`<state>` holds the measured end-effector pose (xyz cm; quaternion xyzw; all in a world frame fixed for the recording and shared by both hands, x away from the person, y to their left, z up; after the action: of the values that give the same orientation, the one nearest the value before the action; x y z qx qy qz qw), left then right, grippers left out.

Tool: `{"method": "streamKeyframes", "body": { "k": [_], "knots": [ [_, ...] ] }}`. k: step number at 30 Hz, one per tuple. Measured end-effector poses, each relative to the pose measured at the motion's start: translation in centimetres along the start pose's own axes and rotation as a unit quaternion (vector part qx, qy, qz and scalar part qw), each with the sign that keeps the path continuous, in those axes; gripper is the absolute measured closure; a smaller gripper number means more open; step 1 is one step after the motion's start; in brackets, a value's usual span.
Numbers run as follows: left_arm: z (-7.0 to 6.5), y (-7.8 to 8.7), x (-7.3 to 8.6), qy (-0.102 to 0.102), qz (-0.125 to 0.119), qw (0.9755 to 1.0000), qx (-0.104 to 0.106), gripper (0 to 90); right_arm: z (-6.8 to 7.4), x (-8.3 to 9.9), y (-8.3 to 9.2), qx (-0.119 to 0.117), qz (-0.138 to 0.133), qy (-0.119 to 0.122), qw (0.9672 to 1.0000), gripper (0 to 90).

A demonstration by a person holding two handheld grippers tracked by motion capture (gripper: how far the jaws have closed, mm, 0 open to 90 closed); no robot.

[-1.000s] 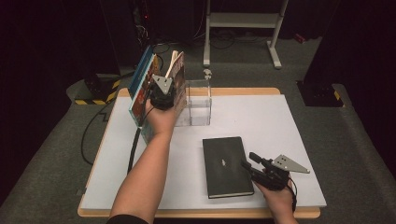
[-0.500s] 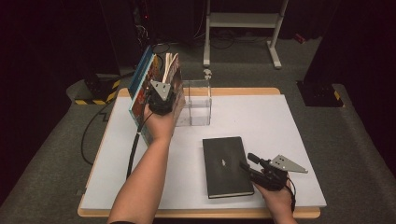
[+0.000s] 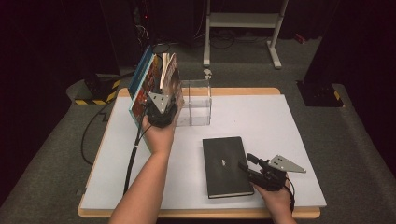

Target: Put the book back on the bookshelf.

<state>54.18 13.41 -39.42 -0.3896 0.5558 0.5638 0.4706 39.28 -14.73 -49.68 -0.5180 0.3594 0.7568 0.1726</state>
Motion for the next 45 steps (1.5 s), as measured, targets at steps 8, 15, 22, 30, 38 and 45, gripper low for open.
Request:
{"method": "streamKeyframes", "body": {
  "k": [8, 15, 22, 30, 38, 45],
  "knots": [
    [-0.1, 2.1, 0.7, 0.009, -0.002, 0.9998, 0.015, 59.5, 0.0, 0.0, 0.0, 0.001, 0.001, 0.001, 1.0, 48.4],
    [-0.7, 3.8, 1.8, 0.001, -0.007, 0.9995, 0.032, 58.0, -0.1, 0.2, -0.1, 0.004, 0.004, 0.002, 1.0, 48.3],
    [-0.7, 5.2, 2.8, 0.008, -0.01, 0.9989, 0.045, 56.9, -0.2, 0.4, -0.3, 0.007, 0.009, 0.004, 0.9999, 48.3],
    [-2.0, 6.4, 4.8, 0.008, 0.0, 0.9966, 0.082, 55.2, -0.4, 0.5, -0.3, 0.009, 0.013, 0.002, 0.9999, 47.9],
    [-3.6, 7.0, 7.8, 0.012, 0.036, 0.9913, 0.126, 52.3, -0.6, 0.8, -0.5, 0.015, 0.022, 0.007, 0.9996, 47.3],
    [-5.7, 7.7, 10.9, 0.034, 0.092, 0.9744, 0.203, 47.3, -0.8, 1.2, -0.7, 0.021, 0.031, 0.007, 0.9993, 46.7]
  ]
}}
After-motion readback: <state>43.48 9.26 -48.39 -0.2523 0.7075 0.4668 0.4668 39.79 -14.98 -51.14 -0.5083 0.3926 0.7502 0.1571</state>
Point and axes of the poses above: each handheld gripper's, and its own axes: y roughly backward along the jaws, x roughly out of its underside, z roughly to its left, the point moved 10 cm from there along -y, roughly forward along the jaws, and after that the axes turned 4 degrees about z, right-handed, at the moved point
